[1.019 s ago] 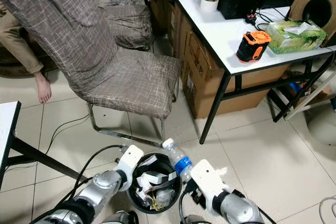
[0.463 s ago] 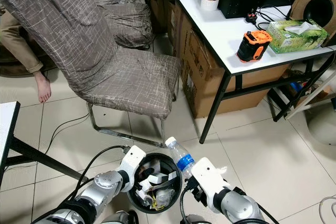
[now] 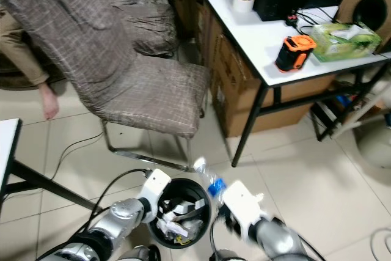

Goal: Picking trash to rubbish bin

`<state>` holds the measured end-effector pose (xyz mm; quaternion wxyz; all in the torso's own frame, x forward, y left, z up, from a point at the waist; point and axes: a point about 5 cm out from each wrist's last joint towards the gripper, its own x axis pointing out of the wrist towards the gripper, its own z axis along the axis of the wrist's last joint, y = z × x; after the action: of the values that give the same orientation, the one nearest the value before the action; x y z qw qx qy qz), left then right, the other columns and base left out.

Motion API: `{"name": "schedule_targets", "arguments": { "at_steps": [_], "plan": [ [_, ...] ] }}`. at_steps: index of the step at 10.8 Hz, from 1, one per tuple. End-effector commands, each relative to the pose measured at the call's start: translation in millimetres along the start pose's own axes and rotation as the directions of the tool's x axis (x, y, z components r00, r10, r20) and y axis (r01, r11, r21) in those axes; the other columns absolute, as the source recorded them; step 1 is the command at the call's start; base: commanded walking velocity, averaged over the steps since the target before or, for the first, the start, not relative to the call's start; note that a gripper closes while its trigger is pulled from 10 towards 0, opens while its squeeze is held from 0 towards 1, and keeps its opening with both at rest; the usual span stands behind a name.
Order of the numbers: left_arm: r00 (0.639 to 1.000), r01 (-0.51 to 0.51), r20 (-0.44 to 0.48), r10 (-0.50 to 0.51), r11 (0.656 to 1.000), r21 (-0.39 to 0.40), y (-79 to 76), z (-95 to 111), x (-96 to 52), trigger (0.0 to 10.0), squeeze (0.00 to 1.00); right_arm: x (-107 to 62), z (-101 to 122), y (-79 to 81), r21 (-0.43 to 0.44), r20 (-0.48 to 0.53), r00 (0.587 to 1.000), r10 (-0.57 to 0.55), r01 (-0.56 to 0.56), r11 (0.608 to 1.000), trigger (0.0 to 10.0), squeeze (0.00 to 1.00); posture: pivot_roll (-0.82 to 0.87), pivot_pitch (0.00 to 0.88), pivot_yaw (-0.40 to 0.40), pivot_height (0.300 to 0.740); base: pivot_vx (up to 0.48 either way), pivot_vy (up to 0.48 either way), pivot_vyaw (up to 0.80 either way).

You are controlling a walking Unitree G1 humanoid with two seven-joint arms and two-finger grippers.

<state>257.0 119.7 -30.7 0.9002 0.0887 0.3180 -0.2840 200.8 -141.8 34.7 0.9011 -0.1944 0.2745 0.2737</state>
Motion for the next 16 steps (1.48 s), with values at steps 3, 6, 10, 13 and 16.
{"name": "schedule_targets", "arguments": {
  "at_steps": [3, 6, 10, 13, 16],
  "plan": [
    [0.972, -0.201, 0.130, 0.198, 0.980, 0.008, 47.1, -12.0, -56.5, 10.0, 0.00, 47.2, -8.2, -0.8, 0.036, -0.036, 0.999, -0.034, 0.035, 0.999, 10.0, 0.00, -0.04, 0.143, -0.052, 0.740, 0.000, 0.000, 0.00],
    [0.962, -0.126, 0.260, 0.085, 0.981, 0.145, 34.7, 11.3, -119.4, 10.0, 0.00, 85.0, 13.2, 21.2, -0.048, 0.011, 0.989, 0.149, -0.149, 0.988, 10.0, 0.00, 0.03, 0.146, -0.077, 0.740, 0.000, 0.000, 0.00],
    [0.953, 0.067, 0.278, -0.118, 0.980, 0.186, -3.7, 34.2, -157.2, 10.0, 0.00, 96.8, 13.1, 37.0, -0.167, -0.041, 0.942, 0.332, -0.334, 0.928, 10.0, 0.00, 0.05, 0.151, -0.076, 0.740, 0.000, 0.000, 0.00],
    [0.966, 0.138, 0.192, -0.174, 0.973, 0.187, -7.7, 30.1, -164.0, 10.0, 0.00, 99.6, 13.1, 27.6, -0.204, -0.057, 0.952, 0.300, -0.305, 0.930, 10.0, 0.26, 0.05, 0.154, -0.065, 0.740, 0.000, 0.000, 0.00],
    [0.968, 0.138, 0.182, -0.173, 0.972, 0.188, -8.4, 40.6, -167.3, 10.0, 0.00, 102.6, 19.3, 23.4, -0.191, -0.032, 0.958, 0.285, -0.286, 0.939, 10.0, 1.00, 0.05, 0.152, -0.064, 0.740, 0.000, 0.000, 0.00]
  ]
}}
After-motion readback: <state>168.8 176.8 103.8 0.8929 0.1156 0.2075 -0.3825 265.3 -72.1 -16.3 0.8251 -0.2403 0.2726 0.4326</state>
